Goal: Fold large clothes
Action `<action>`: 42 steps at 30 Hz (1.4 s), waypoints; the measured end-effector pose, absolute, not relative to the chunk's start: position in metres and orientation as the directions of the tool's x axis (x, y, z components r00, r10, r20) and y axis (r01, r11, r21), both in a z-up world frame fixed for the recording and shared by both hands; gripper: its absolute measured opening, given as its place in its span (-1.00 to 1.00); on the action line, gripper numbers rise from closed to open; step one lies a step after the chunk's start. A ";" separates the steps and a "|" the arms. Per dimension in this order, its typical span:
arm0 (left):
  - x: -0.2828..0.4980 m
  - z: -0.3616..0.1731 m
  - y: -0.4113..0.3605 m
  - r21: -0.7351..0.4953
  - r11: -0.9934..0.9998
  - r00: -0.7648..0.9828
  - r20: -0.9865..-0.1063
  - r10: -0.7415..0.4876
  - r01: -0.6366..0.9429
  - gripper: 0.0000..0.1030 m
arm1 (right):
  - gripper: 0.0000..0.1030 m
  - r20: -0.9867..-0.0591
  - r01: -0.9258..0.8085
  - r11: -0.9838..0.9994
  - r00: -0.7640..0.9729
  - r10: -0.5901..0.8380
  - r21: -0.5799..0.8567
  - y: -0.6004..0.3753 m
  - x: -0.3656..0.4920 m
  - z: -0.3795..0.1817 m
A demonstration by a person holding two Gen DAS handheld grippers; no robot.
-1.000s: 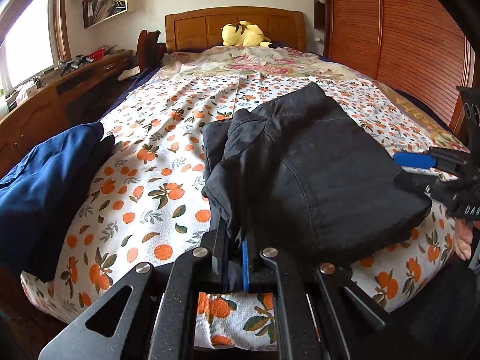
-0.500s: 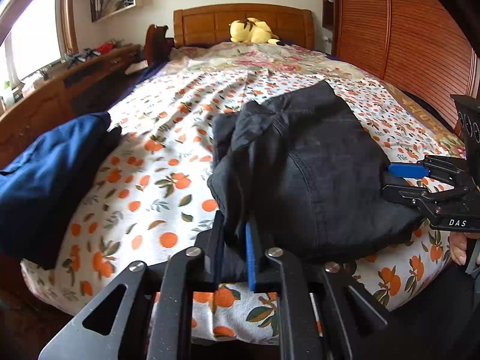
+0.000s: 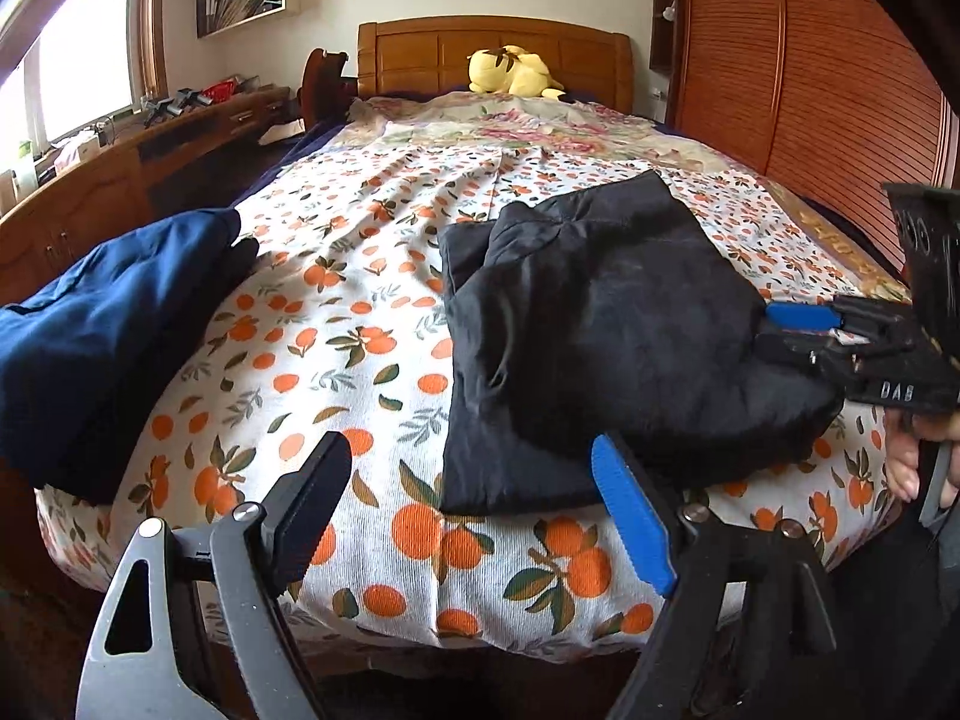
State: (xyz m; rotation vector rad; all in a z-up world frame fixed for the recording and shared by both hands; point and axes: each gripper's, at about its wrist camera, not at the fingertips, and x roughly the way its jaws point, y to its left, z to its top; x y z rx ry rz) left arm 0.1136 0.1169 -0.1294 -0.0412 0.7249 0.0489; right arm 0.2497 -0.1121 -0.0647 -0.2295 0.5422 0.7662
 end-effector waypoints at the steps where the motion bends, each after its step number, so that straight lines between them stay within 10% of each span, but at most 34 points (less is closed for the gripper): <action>1: 0.113 -0.131 0.118 -0.023 0.998 0.747 -0.664 0.029 -0.059 0.61 | 0.01 -0.540 -0.707 0.707 0.599 0.592 -0.008 -0.112 0.251 -0.063; 19: 0.131 -0.152 0.132 -0.058 0.998 0.737 -0.676 -0.023 -0.022 0.61 | 0.08 -0.601 -0.547 0.837 0.670 0.436 -0.002 -0.108 0.408 -0.054; 25: 0.136 -0.161 0.136 -0.041 0.998 0.712 -0.702 -0.002 -0.038 0.61 | 0.61 -0.650 -0.554 0.830 0.607 0.456 0.065 -0.096 0.461 -0.071; 42: 0.149 -0.163 0.122 -0.043 0.999 0.695 -0.719 -0.016 -0.021 0.61 | 0.58 -0.690 -0.596 0.778 0.479 0.543 0.198 -0.078 0.500 -0.110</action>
